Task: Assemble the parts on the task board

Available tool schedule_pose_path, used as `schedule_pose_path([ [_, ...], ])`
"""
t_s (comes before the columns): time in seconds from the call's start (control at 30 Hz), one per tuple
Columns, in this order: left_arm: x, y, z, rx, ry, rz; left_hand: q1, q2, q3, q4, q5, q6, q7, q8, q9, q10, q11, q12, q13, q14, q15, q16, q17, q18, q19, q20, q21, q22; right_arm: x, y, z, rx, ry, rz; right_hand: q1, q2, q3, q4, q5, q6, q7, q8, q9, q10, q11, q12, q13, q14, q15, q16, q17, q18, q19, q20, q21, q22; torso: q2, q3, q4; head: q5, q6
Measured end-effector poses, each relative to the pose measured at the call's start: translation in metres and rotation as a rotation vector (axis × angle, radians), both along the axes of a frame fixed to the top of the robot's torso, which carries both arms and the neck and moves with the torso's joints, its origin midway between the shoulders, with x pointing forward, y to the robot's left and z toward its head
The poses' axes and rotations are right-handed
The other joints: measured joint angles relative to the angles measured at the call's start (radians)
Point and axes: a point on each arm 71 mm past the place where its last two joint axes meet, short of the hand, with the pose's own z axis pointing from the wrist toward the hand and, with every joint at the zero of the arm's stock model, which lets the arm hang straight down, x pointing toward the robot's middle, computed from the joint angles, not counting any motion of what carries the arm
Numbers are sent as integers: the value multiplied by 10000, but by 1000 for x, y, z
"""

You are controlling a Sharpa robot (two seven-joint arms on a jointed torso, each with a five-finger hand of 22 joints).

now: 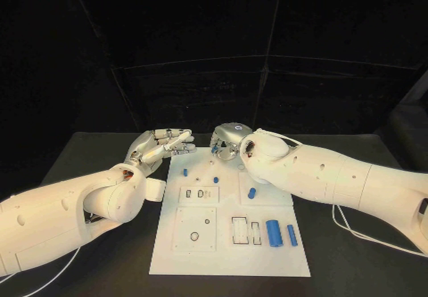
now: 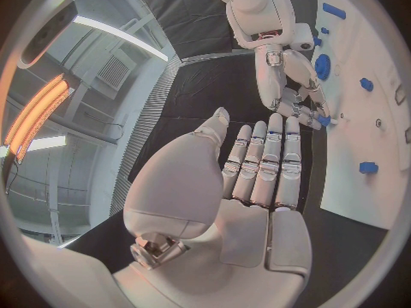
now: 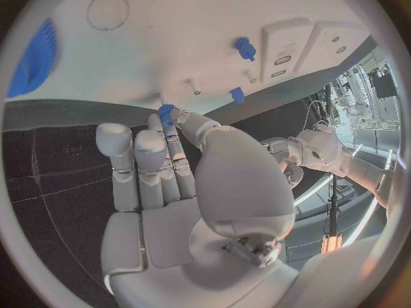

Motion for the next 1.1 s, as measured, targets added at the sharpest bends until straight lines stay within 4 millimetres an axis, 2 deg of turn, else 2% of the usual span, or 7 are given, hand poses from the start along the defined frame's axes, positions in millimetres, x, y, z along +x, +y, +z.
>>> schedule_pose_path([
  [0.9, 0, 1, 0, -2, 4, -7, 0, 0, 0, 0, 0, 0, 0, 0, 0, 0, 0, 0, 0, 0, 0, 0, -2, 0, 0, -1, 0, -8, 0, -4, 0, -9, 15, -52, -41, -41, -1, -1, 0, 0, 0, 0, 1, 1, -1, 0, 2, 0, 0, 41, 147, 0, 0, -1, 42, 141, 6, -6, 6, -25, 8],
  [1.1, 0, 1, 0, -4, 5, -13, 0, 0, 1, 0, 0, 0, 0, 0, 1, 0, 0, 0, 0, 0, 0, 0, -3, 0, -1, -1, 0, -7, 1, -4, 0, -23, 15, -90, -106, -106, 29, 28, 0, -147, 73, -38, -19, -165, 52, -40, -3, 0, 0, 39, 62, 0, 0, -1, 42, 100, 6, -10, 6, -25, 3],
])
